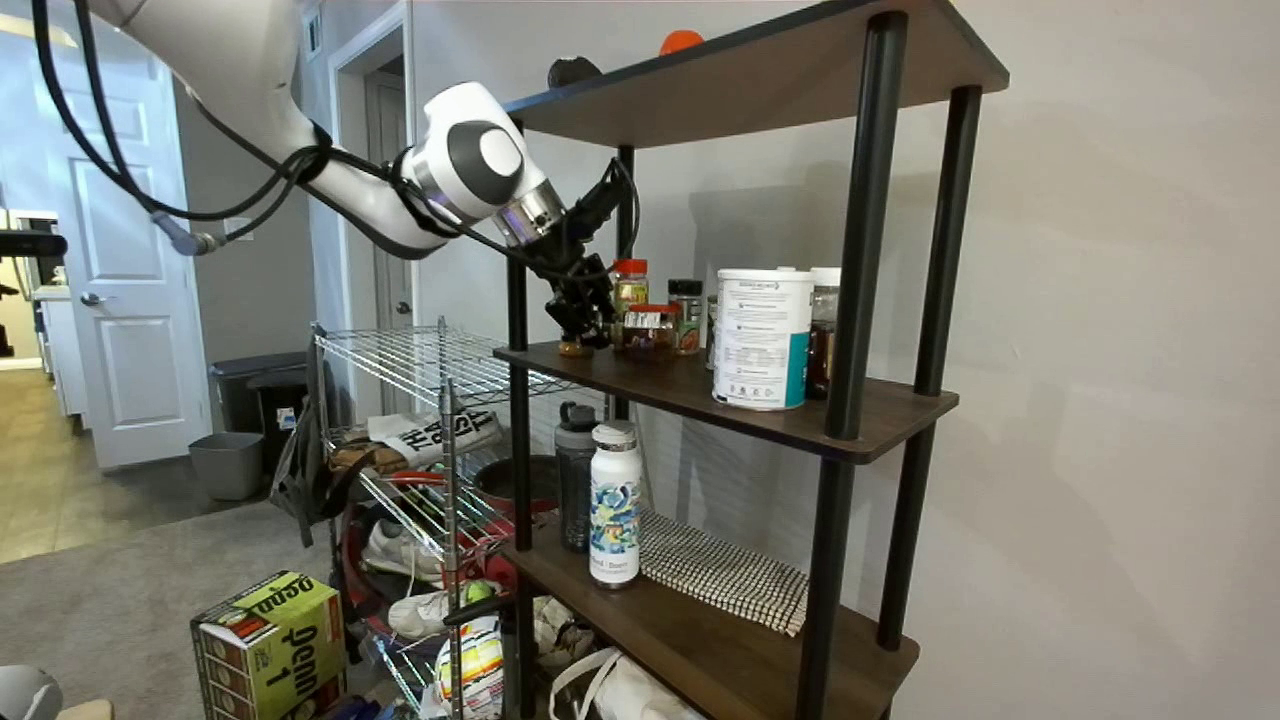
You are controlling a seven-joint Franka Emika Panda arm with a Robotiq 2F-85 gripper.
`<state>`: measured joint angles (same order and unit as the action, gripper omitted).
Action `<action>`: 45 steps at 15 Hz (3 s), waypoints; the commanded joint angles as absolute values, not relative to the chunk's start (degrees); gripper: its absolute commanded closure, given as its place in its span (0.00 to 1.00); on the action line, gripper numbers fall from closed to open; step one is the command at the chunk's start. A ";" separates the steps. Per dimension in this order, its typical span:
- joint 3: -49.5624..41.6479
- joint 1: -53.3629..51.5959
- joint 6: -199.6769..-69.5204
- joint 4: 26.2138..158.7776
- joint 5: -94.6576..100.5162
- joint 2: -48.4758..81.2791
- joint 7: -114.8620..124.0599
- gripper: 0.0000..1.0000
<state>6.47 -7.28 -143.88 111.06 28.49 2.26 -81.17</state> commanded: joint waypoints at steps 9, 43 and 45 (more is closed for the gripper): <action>6.05 -6.59 -146.04 113.48 24.71 -2.90 -74.14 0.69; 4.90 -6.96 -155.19 117.92 16.77 -5.95 -45.26 0.69; 4.74 -7.35 -156.43 118.07 13.63 -5.78 -46.78 0.69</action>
<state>4.98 -6.98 -153.53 116.63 17.17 -4.84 -45.93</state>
